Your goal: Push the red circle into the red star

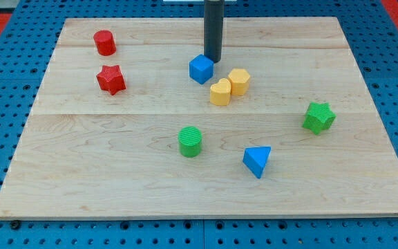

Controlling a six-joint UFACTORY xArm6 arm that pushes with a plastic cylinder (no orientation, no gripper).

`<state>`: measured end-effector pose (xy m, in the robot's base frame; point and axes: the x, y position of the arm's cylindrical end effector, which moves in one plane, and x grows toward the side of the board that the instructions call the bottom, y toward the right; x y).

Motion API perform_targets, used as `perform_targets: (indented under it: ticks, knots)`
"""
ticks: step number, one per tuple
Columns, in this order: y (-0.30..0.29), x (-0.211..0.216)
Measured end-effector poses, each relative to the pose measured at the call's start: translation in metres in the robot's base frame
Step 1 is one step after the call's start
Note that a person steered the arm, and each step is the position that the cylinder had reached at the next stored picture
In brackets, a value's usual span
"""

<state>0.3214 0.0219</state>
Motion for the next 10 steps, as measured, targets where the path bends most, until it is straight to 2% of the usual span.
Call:
perform_targets:
  ticks: [1,2,3,4,5,6,7,8,9,10]
  knots:
    - [-0.030,-0.029]
    - [-0.047,0.005]
    - [-0.025,0.010]
    - [-0.107,-0.011]
    - [-0.191,-0.058]
    - [-0.163,-0.078]
    - [-0.216,-0.113]
    - [-0.264,-0.115]
    - [-0.263,-0.076]
    - [-0.204,-0.041]
